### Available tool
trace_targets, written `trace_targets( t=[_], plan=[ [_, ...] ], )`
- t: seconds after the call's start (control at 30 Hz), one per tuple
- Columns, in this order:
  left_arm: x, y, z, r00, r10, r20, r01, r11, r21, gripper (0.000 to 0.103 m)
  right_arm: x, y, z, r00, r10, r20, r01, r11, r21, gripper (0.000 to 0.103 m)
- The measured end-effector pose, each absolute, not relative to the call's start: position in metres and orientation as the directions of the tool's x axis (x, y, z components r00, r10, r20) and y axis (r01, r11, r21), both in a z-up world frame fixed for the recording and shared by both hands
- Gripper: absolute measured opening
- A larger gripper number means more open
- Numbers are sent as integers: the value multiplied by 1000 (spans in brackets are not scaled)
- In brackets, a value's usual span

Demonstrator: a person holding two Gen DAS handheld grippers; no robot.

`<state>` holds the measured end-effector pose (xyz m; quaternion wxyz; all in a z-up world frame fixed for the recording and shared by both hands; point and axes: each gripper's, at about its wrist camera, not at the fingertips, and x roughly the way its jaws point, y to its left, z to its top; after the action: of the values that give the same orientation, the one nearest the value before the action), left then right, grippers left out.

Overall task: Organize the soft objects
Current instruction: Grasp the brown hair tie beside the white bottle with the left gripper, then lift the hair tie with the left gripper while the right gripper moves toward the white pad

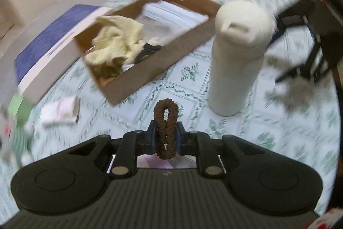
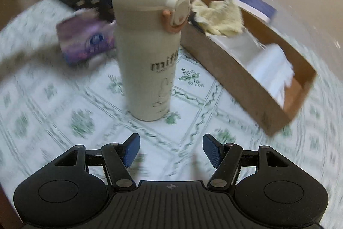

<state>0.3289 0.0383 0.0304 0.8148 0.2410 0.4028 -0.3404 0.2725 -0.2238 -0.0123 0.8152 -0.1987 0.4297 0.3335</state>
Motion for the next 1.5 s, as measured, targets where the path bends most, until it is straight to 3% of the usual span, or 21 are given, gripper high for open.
trace_targets(
  t=[0.3,0.57,0.73,1.13,1.5],
  plan=[
    [231,74,49,609,-359,-708,481,876,-31,15,207,-197,7,468,362,-806,-538,841,65,66],
    [162,90,58,744,-225,-629,247,968,-53,15,168,-162,21,541,381,-750,-410,898,161,66],
    [140,111,54,764,-184,-619,148,983,-109,15,158,-137,31,590,373,-717,-393,907,149,66],
    [123,139,58,785,-147,-601,88,988,-127,15,151,-96,48,617,394,-681,-432,893,126,66],
    [137,154,63,780,-173,-602,133,985,-111,15,156,-76,58,604,424,-675,-502,860,90,66]
  ],
)
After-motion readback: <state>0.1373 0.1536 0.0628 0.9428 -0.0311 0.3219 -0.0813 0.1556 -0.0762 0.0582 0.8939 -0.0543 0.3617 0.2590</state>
